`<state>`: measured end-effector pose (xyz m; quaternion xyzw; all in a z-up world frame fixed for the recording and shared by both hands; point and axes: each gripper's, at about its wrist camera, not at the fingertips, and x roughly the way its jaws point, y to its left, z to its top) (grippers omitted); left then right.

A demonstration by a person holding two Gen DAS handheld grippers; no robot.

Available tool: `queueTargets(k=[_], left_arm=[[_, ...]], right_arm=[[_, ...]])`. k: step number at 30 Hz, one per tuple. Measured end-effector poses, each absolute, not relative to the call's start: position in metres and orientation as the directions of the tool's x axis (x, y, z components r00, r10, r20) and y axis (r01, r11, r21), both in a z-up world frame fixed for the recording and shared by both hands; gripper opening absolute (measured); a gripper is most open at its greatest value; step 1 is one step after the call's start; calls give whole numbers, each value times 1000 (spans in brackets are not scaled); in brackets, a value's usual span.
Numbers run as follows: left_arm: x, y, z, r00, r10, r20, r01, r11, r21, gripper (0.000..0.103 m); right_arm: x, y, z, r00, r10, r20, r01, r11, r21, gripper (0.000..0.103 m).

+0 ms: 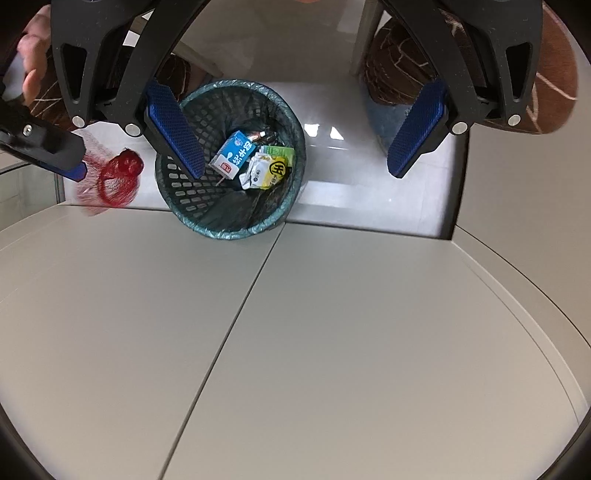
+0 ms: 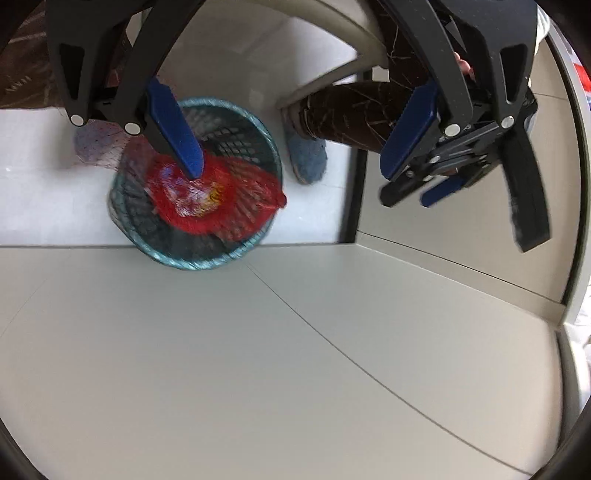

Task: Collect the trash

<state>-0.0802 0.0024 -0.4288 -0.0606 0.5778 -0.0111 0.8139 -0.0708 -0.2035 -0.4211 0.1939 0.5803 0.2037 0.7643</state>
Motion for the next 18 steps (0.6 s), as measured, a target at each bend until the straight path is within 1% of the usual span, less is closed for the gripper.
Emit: queueTargets(k=[1,3,4,5,10,12,15,18], left_arm=[[-80,3,-433,330,-90,-940,-43,993,-110,97],[-78,5,-442,319,-83,-944,-43,994,-102,97],[-76,6,-447,307,-82,-948,-49,994,-102,97],[-74,7,-450,299,-89,-950,-59,992,-112,97],[-67,9,-460,290,-97,-952,-63,991,-120,97],[-67,8,-465,277,-105,-955,-64,990,-127,97],[-68,6,-461,278,-110,-954,-56,990,-131,97],[-74,4,-439,317,-122,-941,-33,990,-139,97]], right_arm=[[-74,-201,-422,265,518,-813,-97,853,512,93],[-79,-195,-419,329,434,-839,-135,901,413,93],[-80,-190,-420,337,401,-852,-163,916,366,93],[-80,-188,-422,328,393,-859,-176,919,353,93],[-68,-193,-447,250,477,-843,-125,879,460,93],[-64,-200,-450,248,499,-830,-102,866,490,93],[-65,-207,-447,257,498,-829,-86,866,493,93],[-70,-205,-426,289,468,-835,-96,882,461,93]])
